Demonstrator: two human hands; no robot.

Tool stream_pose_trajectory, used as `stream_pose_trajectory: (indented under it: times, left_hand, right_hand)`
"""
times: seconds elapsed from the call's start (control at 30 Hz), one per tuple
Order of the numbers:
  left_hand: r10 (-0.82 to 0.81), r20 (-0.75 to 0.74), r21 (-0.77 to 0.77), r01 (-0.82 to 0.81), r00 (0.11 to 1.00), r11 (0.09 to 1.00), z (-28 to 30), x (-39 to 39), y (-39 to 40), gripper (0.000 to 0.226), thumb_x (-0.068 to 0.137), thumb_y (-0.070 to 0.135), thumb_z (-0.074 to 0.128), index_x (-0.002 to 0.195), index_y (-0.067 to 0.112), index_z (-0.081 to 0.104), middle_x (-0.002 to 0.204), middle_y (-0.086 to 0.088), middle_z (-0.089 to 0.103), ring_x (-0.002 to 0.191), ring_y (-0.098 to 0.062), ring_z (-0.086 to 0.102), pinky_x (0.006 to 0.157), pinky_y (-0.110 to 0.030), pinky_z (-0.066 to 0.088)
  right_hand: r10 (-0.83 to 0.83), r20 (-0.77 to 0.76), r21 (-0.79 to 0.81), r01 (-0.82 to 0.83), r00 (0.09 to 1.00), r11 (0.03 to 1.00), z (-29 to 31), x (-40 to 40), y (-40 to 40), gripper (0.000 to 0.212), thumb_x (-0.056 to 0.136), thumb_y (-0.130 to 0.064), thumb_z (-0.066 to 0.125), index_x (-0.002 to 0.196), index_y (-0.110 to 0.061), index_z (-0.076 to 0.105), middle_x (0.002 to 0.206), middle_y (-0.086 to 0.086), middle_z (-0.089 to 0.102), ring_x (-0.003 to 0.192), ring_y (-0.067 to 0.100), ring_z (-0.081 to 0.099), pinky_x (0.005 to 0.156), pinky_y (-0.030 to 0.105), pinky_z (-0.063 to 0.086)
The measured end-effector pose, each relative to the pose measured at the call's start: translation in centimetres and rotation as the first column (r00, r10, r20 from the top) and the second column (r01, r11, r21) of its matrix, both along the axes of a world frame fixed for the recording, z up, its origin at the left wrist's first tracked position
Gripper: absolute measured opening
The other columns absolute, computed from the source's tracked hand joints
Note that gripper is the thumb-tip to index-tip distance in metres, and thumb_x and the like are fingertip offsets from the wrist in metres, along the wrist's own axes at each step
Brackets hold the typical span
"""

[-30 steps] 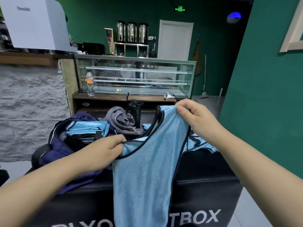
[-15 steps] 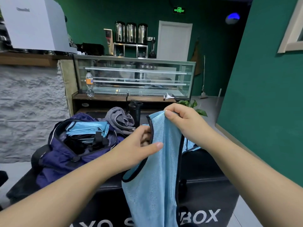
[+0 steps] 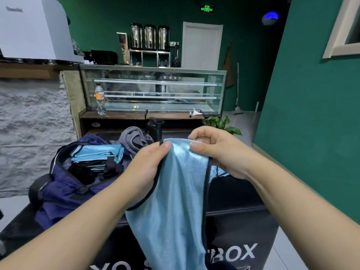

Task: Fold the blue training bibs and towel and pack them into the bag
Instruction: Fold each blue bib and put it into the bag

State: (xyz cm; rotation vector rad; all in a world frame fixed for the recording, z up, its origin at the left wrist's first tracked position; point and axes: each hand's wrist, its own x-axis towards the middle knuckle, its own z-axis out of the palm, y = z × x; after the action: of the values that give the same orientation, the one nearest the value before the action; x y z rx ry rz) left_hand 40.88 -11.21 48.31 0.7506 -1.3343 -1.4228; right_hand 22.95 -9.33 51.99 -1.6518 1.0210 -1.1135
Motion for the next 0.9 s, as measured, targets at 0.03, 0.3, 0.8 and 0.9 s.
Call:
stream_pose_trajectory:
  times: [0.03,0.3,0.8,0.9]
  left_hand:
    - [0.043,-0.031,0.025,-0.042,0.999,0.999,0.0,0.0,-0.2,0.027,0.098,0.019,0.045,0.095,0.003,0.066,0.099,-0.017,0.071,0.092,-0.028,0.066,0.083,-0.036,0.05]
    - [0.112,-0.04,0.058,-0.109,0.993,0.992,0.3,0.9,-1.0,0.028,0.1,0.026,0.045,0.099,0.006,0.065,0.108,-0.015,0.069,0.102,-0.025,0.066,0.098,-0.041,0.046]
    - [-0.008,-0.046,0.041,0.01,0.999,0.999,0.7,1.9,-0.2,0.032,0.089,0.007,0.026,0.065,0.011,0.047,0.068,-0.01,0.044,0.065,-0.017,0.047,0.063,-0.028,0.037]
    - [0.041,-0.054,0.037,-0.039,0.998,0.999,0.5,2.2,-0.5,0.022,0.087,0.012,0.037,0.073,0.008,0.053,0.074,-0.012,0.049,0.071,-0.022,0.05,0.066,-0.028,0.039]
  right_hand:
    - [0.013,0.058,0.054,-0.016,0.998,0.998,-0.3,-0.2,0.0,0.011,0.087,-0.005,0.063,0.091,-0.015,0.058,0.075,-0.005,0.065,0.066,0.007,0.059,0.056,0.018,0.045]
    - [0.128,0.202,0.12,-0.154,0.971,0.981,-2.4,-0.7,0.2,0.037,0.079,0.007,0.056,0.111,-0.011,0.06,0.107,0.005,0.068,0.093,0.018,0.064,0.083,0.03,0.054]
    - [-0.024,0.14,0.011,0.022,0.99,1.0,-2.0,0.7,0.8,0.036,0.086,0.016,0.044,0.087,-0.014,0.065,0.08,-0.007,0.066,0.069,0.011,0.061,0.064,0.023,0.053]
    - [0.063,0.03,-0.007,-0.063,0.998,0.998,-2.5,0.4,1.1,0.043,0.077,0.008,0.049,0.098,-0.025,0.065,0.106,-0.002,0.061,0.085,0.013,0.062,0.078,0.026,0.053]
